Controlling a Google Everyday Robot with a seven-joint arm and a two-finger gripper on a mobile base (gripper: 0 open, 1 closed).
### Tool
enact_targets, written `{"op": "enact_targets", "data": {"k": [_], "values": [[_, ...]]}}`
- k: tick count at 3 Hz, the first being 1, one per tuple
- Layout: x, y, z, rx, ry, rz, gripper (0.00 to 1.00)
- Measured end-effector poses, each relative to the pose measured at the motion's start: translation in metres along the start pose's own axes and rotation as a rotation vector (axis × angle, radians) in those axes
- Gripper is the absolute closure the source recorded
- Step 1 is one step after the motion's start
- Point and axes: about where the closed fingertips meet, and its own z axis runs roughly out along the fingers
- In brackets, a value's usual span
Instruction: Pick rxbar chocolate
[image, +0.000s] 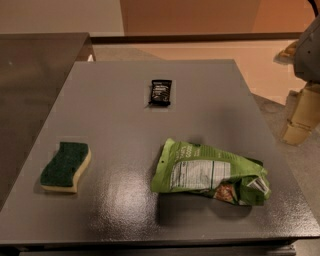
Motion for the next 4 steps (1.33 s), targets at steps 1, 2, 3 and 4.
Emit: {"op": "enact_targets", "data": {"k": [1, 2, 3, 4], "values": [[0.000, 0.000, 0.000, 0.000, 0.000, 0.000, 0.00], [-0.007, -0.003, 0.001, 0.007, -0.020, -0.004, 0.00], [-0.008, -0.003, 0.001, 0.007, -0.021, -0.004, 0.00], [-0.032, -0.027, 0.027, -0.012, -0.094, 0.004, 0.00]]}}
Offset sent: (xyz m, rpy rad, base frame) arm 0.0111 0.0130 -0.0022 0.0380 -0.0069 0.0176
